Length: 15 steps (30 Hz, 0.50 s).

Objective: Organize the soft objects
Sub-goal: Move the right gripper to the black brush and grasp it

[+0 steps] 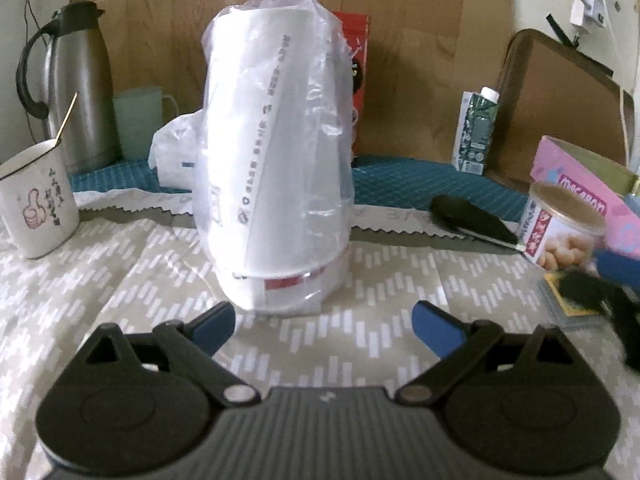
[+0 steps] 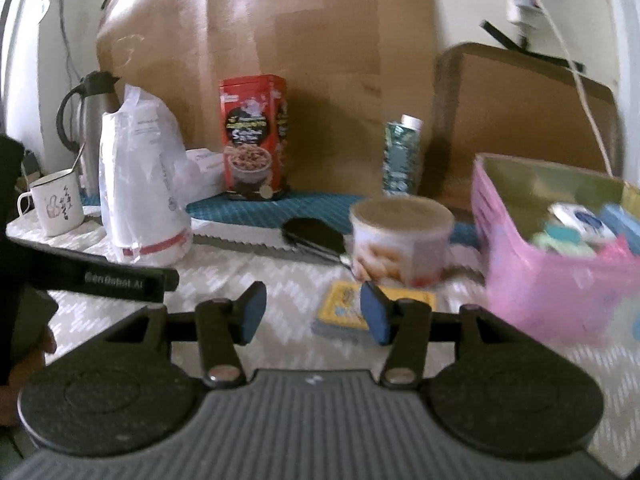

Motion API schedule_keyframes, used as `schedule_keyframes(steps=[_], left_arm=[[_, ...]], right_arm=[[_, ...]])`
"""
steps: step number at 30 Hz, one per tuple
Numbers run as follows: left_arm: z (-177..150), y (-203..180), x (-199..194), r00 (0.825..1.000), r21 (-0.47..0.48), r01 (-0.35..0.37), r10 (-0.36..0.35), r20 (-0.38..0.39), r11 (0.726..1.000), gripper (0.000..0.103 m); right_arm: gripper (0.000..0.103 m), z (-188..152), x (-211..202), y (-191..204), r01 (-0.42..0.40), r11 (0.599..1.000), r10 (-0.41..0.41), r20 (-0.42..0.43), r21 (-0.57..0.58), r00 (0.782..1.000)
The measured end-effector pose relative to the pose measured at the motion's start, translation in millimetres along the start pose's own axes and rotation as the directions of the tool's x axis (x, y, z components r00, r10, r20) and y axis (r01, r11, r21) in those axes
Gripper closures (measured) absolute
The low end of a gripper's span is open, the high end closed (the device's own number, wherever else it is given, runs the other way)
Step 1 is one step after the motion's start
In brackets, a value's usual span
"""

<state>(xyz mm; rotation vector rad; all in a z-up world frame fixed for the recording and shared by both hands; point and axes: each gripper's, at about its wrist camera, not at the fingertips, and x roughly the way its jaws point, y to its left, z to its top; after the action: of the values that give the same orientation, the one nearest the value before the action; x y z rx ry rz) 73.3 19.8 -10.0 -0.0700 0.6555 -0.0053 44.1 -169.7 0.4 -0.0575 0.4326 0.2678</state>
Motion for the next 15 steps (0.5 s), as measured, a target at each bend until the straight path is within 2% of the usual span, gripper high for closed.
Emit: schedule_keyframes(steps=[3, 5, 7, 9, 12, 14, 15], left_arm=[[0, 4, -4, 1.0, -0.025, 0.016, -0.015, 0.023, 1.0, 0.003], [0, 8, -6, 0.999, -0.05, 0.027, -0.025, 0.037, 0.998, 0.003], [0, 11, -5, 0.999, -0.069, 0.035, -0.032, 0.042, 0.997, 0.003], [1, 13, -5, 0.998, -0.085, 0.044, -0.041, 0.045, 0.995, 0.003], [2, 15, -5, 0.998, -0.102, 0.055, -0.05, 0.047, 0.993, 0.003], [2, 16, -4, 0.997, -0.109, 0.062, -0.057, 0.048, 0.992, 0.003], [2, 17, -4, 0.997, -0.113, 0.065, -0.06, 0.047, 0.991, 0.003]], right_arm=[[0.048, 24, 25, 3, -0.039, 0.997, 0.037, -0.021, -0.062, 0.999], [0.048, 40, 47, 6, -0.079, 0.99, 0.071, -0.069, -0.113, 0.995], [0.048, 56, 73, 10, -0.093, 0.978, 0.069, -0.13, -0.187, 0.989], [0.048, 69, 105, 13, -0.135, 0.96, 0.076, -0.239, -0.244, 0.968], [0.038, 76, 146, 15, -0.17, 0.937, 0.044, -0.379, -0.305, 0.924], [0.036, 75, 164, 13, -0.199, 0.925, 0.038, -0.445, -0.322, 0.895], [0.034, 78, 169, 10, -0.212, 0.93, 0.054, -0.458, -0.302, 0.887]])
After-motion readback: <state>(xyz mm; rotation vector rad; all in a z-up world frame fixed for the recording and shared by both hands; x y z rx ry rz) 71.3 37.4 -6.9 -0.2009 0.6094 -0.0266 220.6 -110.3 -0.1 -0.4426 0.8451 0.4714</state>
